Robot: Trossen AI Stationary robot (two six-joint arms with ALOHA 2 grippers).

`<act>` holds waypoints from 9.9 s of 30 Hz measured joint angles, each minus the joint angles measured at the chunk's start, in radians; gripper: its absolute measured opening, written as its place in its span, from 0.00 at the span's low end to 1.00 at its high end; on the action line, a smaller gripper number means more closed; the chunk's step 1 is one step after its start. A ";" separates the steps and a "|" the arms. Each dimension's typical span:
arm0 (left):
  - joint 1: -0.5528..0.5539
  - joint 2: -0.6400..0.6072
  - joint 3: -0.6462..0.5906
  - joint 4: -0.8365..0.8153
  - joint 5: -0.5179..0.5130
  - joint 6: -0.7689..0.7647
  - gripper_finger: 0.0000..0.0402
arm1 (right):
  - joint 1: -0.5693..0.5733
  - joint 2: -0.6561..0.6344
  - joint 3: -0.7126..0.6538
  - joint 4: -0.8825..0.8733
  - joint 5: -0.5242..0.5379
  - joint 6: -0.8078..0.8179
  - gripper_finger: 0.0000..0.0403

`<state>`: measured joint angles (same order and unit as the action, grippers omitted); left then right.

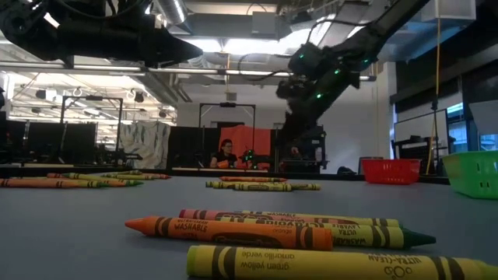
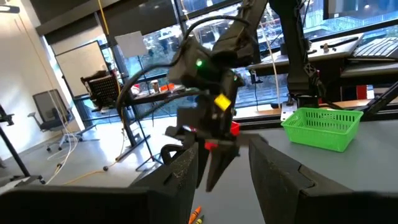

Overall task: Sort crayons
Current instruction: Put the green crayon into the red bin, then put the orange crayon into the green bin

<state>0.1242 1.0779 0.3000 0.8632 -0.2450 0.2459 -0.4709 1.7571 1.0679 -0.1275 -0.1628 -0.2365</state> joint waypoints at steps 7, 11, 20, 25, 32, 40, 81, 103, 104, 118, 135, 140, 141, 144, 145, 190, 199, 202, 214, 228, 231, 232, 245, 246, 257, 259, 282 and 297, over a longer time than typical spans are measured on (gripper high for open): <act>0.000 0.000 0.000 0.002 0.000 0.000 0.32 | -0.001 0.138 0.160 -0.118 0.073 -0.007 0.14; 0.000 0.000 0.000 -0.001 0.000 -0.001 0.32 | 0.000 0.196 0.225 -0.195 0.066 -0.007 0.14; 0.000 0.000 0.000 -0.001 0.000 -0.001 0.32 | 0.000 0.271 0.266 -0.239 0.074 -0.017 0.23; 0.000 0.000 0.000 -0.001 0.000 -0.001 0.32 | 0.000 0.292 0.265 -0.242 0.093 -0.034 0.21; 0.000 0.000 0.000 -0.001 0.000 -0.001 0.32 | -0.001 0.292 0.265 -0.236 0.093 -0.056 0.13; 0.000 0.000 0.000 -0.001 0.000 -0.001 0.32 | -0.001 0.303 0.266 -0.233 0.118 -0.057 0.06; 0.000 0.000 0.000 -0.002 -0.002 0.000 0.32 | 0.000 0.188 0.246 -0.310 0.058 -0.004 0.21; 0.000 0.000 0.000 -0.001 -0.007 0.001 0.32 | 0.000 0.287 0.248 -0.267 0.075 -0.026 0.08; 0.000 0.000 0.000 -0.001 -0.007 0.001 0.32 | 0.000 0.287 0.248 -0.267 0.080 -0.030 0.06; 0.000 0.000 0.000 -0.001 -0.007 0.001 0.32 | 0.000 0.223 0.244 -0.302 0.118 -0.031 0.05; 0.000 0.000 0.000 -0.001 -0.007 0.000 0.32 | -0.007 -0.153 0.242 -0.657 0.242 0.006 0.05; 0.000 0.000 0.000 -0.011 -0.007 -0.001 0.32 | -0.048 -0.264 0.177 -0.686 0.264 0.031 0.05; 0.000 0.000 0.000 -0.011 -0.007 -0.001 0.32 | -0.063 -0.288 0.159 -0.686 0.268 0.037 0.05; 0.000 0.000 0.000 -0.013 -0.007 -0.001 0.32 | -0.118 -0.350 0.099 -0.689 0.269 0.052 0.05; 0.000 0.000 0.000 -0.013 -0.007 0.000 0.32 | -0.139 -0.370 0.079 -0.687 0.269 0.055 0.05; 0.000 0.000 0.000 -0.006 -0.008 0.000 0.32 | -0.497 -0.461 -0.158 -0.635 0.244 0.128 0.38; 0.000 0.000 0.000 -0.006 -0.008 0.000 0.32 | -0.329 -0.460 -0.133 -0.434 0.058 0.127 0.39; 0.000 0.000 0.000 -0.006 -0.008 0.000 0.32 | -0.251 -0.457 -0.133 -0.357 0.066 0.127 0.39; 0.000 0.000 0.000 -0.005 -0.008 0.000 0.32 | -0.101 -0.314 -0.132 -0.103 0.125 0.127 0.39; 0.000 0.000 0.000 -0.001 -0.007 0.001 0.32 | -0.098 -0.003 0.073 -0.143 0.038 0.127 0.39; 0.000 0.000 0.000 -0.001 -0.008 0.001 0.32 | -0.098 0.063 0.143 -0.189 0.028 0.128 0.39; 0.000 0.000 0.000 -0.001 -0.007 0.001 0.32 | -0.098 0.084 0.162 -0.202 0.021 0.128 0.39; 0.002 0.000 0.000 -0.001 -0.007 0.001 0.32 | -0.098 0.259 0.275 -0.239 -0.042 0.122 0.39; 0.002 0.000 0.000 -0.001 -0.007 0.001 0.32 | -0.098 0.266 0.275 -0.243 -0.042 0.121 0.39; 0.002 0.000 0.000 -0.001 -0.007 0.001 0.32 | -0.086 0.304 0.275 -0.240 0.033 0.077 0.33; 0.002 0.000 0.000 -0.001 -0.007 0.001 0.32 | -0.083 0.304 0.275 -0.240 0.040 0.070 0.28; 0.001 0.000 0.000 0.001 -0.002 0.001 0.32 | -0.012 0.143 0.273 -0.446 0.069 0.021 0.05; 0.002 0.000 0.000 -0.007 0.000 0.000 0.32 | 0.166 -0.263 0.273 -0.898 0.227 0.212 0.05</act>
<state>0.1261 1.0775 0.3000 0.8562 -0.2447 0.2462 -0.3052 1.4938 1.3411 -1.0254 0.0640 -0.0247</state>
